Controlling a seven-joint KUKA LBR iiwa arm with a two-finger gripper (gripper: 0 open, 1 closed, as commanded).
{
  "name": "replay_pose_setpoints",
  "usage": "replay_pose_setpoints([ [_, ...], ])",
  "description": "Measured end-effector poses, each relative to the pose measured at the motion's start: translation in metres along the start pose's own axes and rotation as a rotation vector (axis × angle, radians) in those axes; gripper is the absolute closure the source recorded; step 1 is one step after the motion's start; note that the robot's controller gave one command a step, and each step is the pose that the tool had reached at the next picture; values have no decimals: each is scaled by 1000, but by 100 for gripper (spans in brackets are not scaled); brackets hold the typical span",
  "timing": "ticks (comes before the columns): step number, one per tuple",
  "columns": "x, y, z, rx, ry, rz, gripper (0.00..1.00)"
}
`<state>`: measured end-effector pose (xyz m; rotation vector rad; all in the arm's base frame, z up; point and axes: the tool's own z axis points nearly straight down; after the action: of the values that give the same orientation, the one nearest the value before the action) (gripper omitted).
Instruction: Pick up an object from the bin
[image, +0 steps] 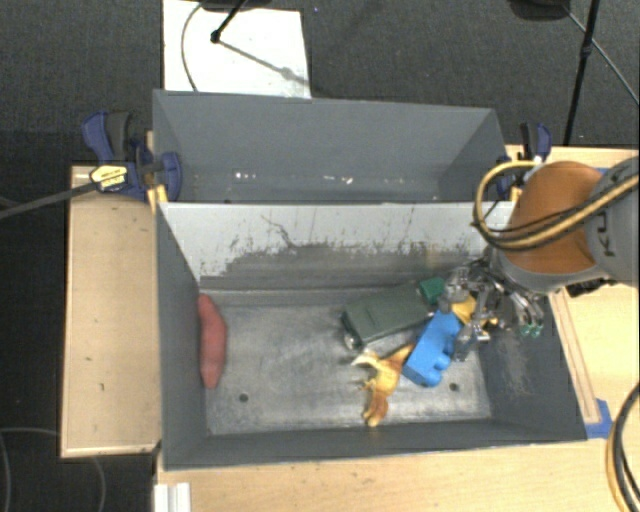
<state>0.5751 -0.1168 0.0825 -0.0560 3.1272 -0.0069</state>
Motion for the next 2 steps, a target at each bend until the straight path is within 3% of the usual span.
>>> replay_pose_setpoints([
  [1,0,0,0,0,0,-1,100],
  [2,4,-2,-136,-4,10,-4,100],
])
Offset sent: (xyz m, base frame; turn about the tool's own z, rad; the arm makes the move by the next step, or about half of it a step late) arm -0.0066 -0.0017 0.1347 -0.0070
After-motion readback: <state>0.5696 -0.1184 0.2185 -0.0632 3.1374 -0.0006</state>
